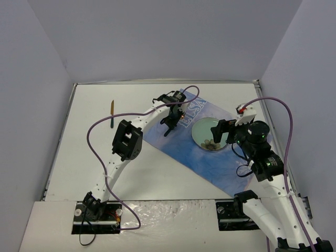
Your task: Set the dinner table for one person
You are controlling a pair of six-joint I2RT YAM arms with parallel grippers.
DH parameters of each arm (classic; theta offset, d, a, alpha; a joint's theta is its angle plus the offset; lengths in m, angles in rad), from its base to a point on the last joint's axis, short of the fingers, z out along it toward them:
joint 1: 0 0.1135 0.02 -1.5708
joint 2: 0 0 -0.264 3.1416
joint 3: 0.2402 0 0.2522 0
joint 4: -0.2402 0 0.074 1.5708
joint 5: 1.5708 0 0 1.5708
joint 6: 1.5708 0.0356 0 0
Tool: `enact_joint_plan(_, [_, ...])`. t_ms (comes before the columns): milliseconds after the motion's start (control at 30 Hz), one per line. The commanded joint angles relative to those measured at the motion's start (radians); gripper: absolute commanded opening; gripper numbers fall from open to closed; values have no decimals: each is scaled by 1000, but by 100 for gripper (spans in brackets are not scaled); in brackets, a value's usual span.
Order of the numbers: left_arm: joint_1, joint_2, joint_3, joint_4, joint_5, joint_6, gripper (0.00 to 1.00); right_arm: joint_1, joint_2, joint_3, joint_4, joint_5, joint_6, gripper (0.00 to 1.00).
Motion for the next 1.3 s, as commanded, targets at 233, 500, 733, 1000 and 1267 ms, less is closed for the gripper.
enact_joint_plan(233, [7, -59, -30, 39, -21, 42, 8, 5, -1, 22, 46, 1, 3, 100])
enact_joint_plan(500, [7, -63, -33, 36, -35, 58, 8, 6, 1, 20, 48, -8, 4, 100])
enact_joint_plan(733, [7, -78, -36, 31, -49, 53, 27, 5, 6, 21, 46, -13, 3, 100])
enact_joint_plan(1000, [8, -188, -28, 49, -51, 17, 58, 5, 3, 25, 47, -19, -17, 100])
enact_joint_plan(1267, [82, -349, -100, 98, -62, -100, 85, 5, 9, 46, 48, -20, -28, 100])
